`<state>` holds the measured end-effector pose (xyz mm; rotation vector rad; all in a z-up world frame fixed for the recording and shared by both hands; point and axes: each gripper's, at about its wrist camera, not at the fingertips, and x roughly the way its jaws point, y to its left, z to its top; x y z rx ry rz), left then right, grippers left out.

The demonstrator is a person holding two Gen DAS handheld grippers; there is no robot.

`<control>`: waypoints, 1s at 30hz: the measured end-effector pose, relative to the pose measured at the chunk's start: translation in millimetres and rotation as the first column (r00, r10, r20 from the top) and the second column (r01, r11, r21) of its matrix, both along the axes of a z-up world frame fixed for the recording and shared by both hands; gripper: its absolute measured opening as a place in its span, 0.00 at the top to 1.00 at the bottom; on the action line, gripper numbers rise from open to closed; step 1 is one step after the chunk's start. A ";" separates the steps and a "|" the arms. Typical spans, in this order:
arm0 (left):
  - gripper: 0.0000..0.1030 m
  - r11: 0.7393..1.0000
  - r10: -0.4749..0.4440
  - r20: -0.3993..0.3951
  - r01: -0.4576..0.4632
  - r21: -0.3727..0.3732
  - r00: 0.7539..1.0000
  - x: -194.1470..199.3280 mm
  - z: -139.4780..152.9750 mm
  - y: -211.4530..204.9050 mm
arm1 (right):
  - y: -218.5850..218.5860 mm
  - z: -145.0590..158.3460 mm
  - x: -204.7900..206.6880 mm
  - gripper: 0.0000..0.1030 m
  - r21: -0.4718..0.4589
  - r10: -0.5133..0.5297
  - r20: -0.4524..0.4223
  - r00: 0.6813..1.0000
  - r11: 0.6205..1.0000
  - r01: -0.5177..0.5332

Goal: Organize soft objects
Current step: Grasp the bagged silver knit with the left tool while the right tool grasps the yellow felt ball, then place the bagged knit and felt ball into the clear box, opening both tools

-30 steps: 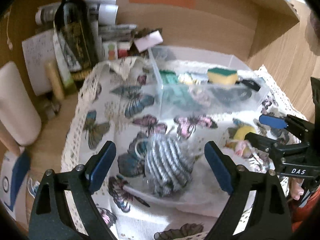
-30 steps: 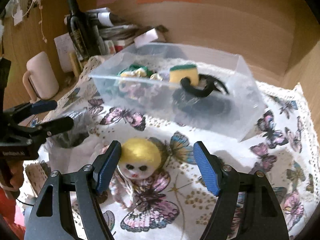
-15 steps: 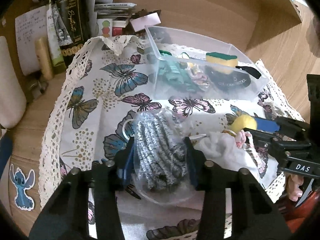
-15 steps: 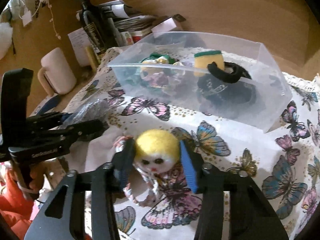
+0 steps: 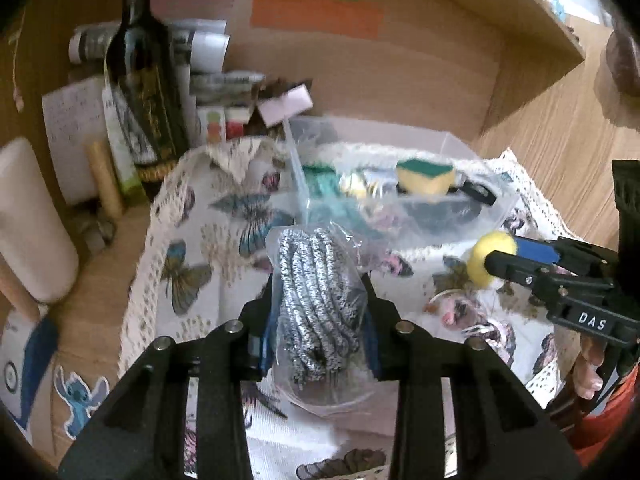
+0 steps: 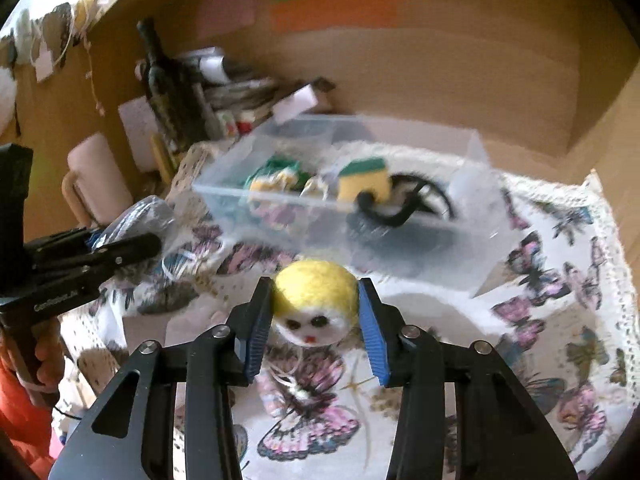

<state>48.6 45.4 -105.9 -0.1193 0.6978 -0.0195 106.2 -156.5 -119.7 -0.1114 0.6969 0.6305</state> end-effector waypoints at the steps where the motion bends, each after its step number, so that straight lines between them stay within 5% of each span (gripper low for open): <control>1: 0.66 1.000 -0.001 0.012 0.001 0.005 1.000 0.7 4.0 -0.8 | -2.4 3.8 0.5 0.63 0.005 -0.008 0.011 1.000 1.000 0.008; 17: 0.66 0.997 -0.047 0.187 0.036 0.062 0.981 36.8 64.7 -21.3 | -32.6 67.8 19.3 0.63 0.074 -0.134 0.194 0.972 0.990 0.122; 30: 0.66 0.996 -0.084 0.113 0.081 0.037 0.990 100.7 66.1 -31.6 | -13.0 63.5 57.2 0.62 0.009 -0.130 0.196 0.972 0.991 0.131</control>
